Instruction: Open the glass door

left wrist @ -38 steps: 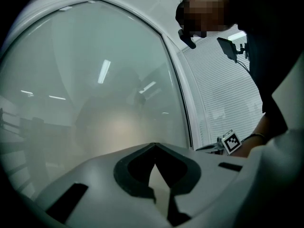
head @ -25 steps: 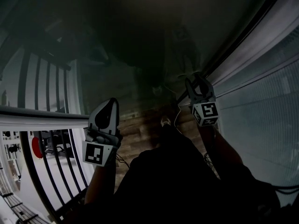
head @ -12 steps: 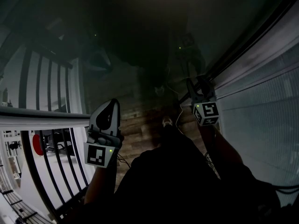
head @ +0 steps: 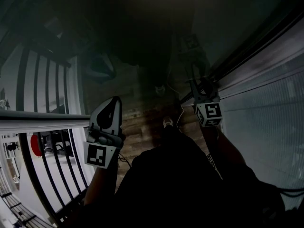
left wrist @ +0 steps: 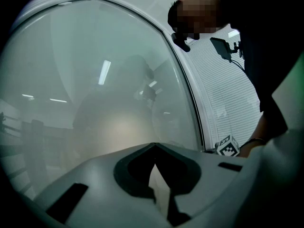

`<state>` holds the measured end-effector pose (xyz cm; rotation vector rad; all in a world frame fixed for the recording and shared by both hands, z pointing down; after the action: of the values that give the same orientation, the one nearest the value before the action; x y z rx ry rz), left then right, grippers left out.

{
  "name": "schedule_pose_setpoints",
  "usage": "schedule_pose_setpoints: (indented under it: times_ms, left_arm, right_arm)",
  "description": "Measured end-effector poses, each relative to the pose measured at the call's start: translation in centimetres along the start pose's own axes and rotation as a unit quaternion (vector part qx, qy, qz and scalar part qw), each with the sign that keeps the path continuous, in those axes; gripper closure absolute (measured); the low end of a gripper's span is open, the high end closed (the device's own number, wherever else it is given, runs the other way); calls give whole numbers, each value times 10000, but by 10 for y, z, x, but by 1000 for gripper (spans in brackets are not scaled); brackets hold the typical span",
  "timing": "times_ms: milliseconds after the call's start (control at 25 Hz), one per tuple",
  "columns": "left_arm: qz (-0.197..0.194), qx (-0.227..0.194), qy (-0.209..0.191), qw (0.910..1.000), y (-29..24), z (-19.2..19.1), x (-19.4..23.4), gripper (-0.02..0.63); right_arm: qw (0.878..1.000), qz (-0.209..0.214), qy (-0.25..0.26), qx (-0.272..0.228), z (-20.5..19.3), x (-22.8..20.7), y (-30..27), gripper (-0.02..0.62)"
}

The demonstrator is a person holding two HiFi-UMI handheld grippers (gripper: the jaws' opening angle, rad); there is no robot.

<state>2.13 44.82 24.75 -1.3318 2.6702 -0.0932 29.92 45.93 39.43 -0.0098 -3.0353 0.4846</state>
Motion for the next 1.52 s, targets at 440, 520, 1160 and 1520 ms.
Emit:
schedule_pose_setpoints:
  times_ms: [440, 520, 1160, 1520]
  left_arm:
    - [0, -19, 4, 10000, -5, 9, -4, 600]
    - [25, -16, 17, 10000, -8, 9, -2, 600]
    - [266, 120, 84, 9995, 10, -27, 7, 600]
    - [697, 48, 68, 9975, 14, -30, 12, 600]
  right_arm:
    - [9999, 99, -77, 22, 4, -6, 3, 484]
    - [9999, 109, -68, -11, 5, -8, -1, 485]
    - [9986, 522, -88, -74, -18, 37, -34, 486]
    - [9964, 820, 36, -196, -11, 43, -58, 488]
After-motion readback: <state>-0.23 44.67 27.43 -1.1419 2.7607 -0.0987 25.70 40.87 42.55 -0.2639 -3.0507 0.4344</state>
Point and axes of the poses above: the fingertips, and each gripper's own axes: y backward along the fingers, x to its left, z out of its top, the point moved 1 cm from there along y, backward along the fingers, and after that the axes turned 9 degrees about x, right-handed, at the moved point
